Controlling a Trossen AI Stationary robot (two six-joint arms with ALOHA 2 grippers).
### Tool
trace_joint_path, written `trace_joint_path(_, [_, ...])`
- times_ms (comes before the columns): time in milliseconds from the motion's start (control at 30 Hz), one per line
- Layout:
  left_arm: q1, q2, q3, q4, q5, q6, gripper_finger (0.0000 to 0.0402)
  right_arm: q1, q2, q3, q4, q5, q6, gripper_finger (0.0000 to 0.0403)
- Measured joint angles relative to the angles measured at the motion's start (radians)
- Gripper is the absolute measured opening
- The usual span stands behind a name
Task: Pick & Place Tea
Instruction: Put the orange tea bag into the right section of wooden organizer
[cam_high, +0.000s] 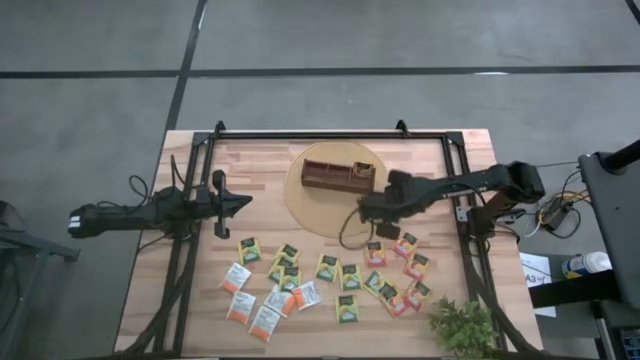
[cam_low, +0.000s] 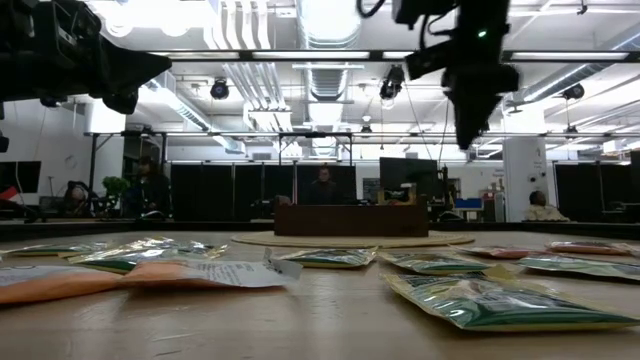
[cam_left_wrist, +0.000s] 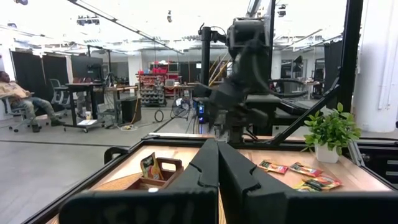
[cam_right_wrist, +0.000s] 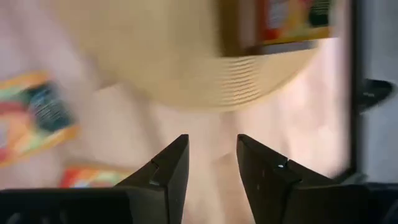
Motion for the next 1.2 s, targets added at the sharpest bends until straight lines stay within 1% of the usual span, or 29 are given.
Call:
trace_joint_path(100, [0.000,0.000,0.000,0.000,0.000,0.000,0.0000,0.046,-0.009,-0.028,0.043,-0.084,-0.038,0.0135])
trace_joint_path(233, [0.000,0.000,0.000,0.000,0.000,0.000,0.0000,0.069,0.001,-0.039,0.138,-0.216,-0.095,0.0142])
trace_joint_path(367, [0.000,0.000,0.000,0.000,0.000,0.000,0.0000,0.073,0.031,-0.039,0.239,-0.283,-0.150,0.0150])
trace_joint_path(467, [0.000,0.000,0.000,0.000,0.000,0.000,0.0000,0.072,0.054,-0.038,0.273,-0.350,-0.170,0.0160])
trace_joint_path(767, [0.000,0.000,0.000,0.000,0.000,0.000,0.0000,0.074,0.102,-0.089,0.311,-0.369,-0.185,0.0189])
trace_joint_path(900, [0.000,0.000,0.000,0.000,0.000,0.000,0.0000,0.075,0.113,-0.135,0.377,-0.395,-0.189,0.0192])
trace_joint_path(1033, [0.000,0.001,0.000,0.000,0.000,0.000,0.0000,0.075,0.113,-0.183,0.446,-0.395,-0.207,0.0192])
trace_joint_path(1200, [0.000,0.001,0.000,0.000,0.000,0.000,0.0000,0.074,0.113,-0.235,0.489,-0.395,-0.231,0.0192])
